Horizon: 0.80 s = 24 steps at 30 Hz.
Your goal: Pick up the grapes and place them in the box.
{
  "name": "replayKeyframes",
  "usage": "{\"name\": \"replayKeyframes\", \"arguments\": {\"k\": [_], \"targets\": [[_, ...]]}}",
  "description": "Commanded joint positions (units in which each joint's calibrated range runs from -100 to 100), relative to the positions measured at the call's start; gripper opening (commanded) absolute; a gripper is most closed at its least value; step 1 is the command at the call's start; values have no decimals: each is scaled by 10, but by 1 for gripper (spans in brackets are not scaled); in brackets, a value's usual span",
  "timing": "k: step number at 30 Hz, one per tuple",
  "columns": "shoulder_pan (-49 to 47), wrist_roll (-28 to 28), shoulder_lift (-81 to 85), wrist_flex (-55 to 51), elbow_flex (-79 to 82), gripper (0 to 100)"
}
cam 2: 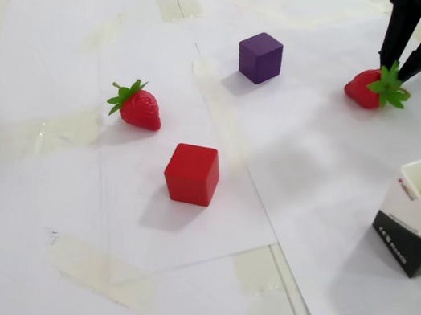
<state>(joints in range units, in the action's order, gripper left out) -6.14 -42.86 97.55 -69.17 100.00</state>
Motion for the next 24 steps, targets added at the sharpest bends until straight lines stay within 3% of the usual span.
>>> {"name": "replayKeyframes", "arguments": {"k": [1, 12, 18, 24], "targets": [[-4, 5, 1, -14, 0, 0], [-11, -9, 1, -26, 0, 0], [-11, 16, 1, 3, 0, 0], [-11, -16, 1, -27, 0, 0]]}}
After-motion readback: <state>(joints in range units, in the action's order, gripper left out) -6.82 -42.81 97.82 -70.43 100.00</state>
